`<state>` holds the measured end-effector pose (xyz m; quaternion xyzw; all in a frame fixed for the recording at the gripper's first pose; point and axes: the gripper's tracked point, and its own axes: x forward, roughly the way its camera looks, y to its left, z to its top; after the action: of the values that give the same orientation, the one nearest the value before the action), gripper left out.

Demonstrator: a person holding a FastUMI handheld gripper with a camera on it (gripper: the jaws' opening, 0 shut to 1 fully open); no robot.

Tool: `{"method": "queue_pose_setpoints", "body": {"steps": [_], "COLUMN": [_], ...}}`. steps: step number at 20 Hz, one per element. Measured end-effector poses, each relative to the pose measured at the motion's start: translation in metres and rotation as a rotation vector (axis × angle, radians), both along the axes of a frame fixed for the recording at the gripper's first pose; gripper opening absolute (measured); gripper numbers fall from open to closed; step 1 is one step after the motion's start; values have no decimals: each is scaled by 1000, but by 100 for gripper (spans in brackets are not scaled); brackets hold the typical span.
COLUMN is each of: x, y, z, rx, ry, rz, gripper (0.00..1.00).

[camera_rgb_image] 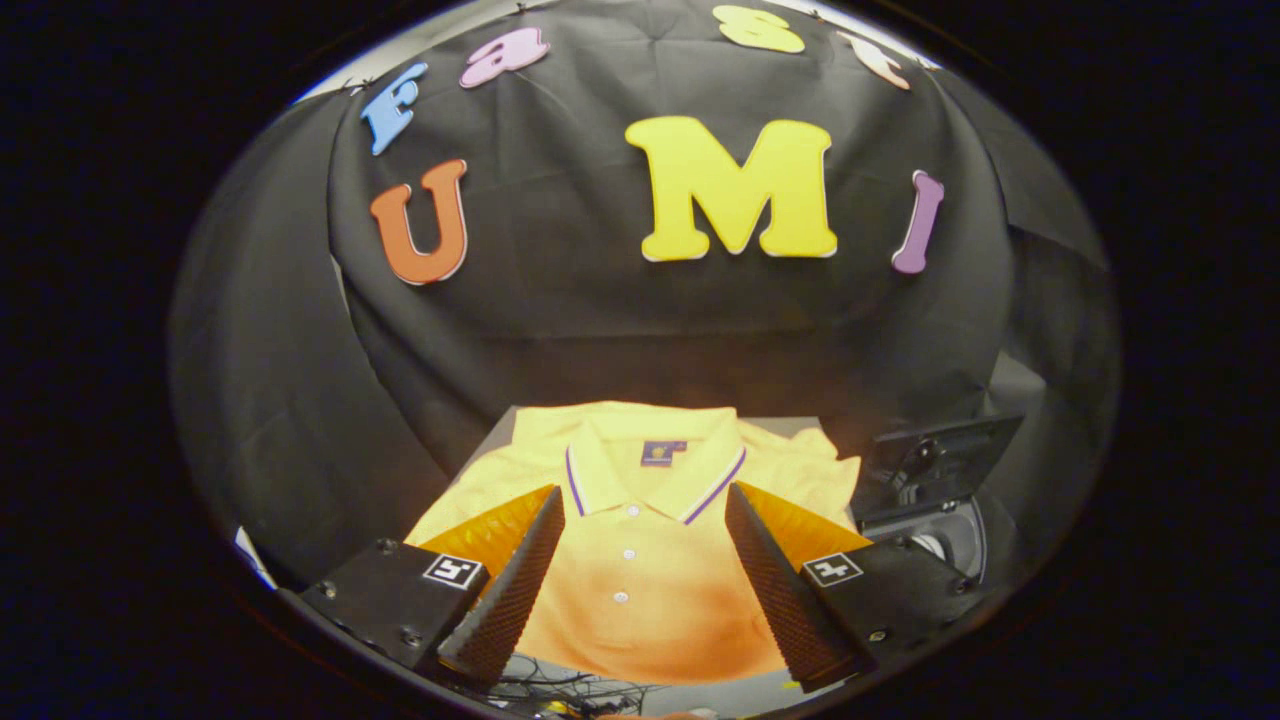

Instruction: Put the clothes into the washing machine and then close the washing machine lid.

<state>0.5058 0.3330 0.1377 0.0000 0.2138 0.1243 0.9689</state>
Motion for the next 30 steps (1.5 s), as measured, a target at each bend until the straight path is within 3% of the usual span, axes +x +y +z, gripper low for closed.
{"method": "queue_pose_setpoints", "body": {"steps": [2,6,10,17,22,25,27,29,30], "x": [12,30,35,38,36,34,35,37,36], "y": [10,2,4,3,3,0,-1,-5,-7], "z": [-21,-60,-65,-64,-65,-66,-65,-66,-65], "rx": [10,-48,-118,-88,-111,-121,-90,-75,-65], "ry": [59,164,142,120,149,157,149,133,124], "rz": [13,-69,-65,-95,-34,43,35,62,80], "gripper": [100,100,100,99,96,85,46,28,25]}}
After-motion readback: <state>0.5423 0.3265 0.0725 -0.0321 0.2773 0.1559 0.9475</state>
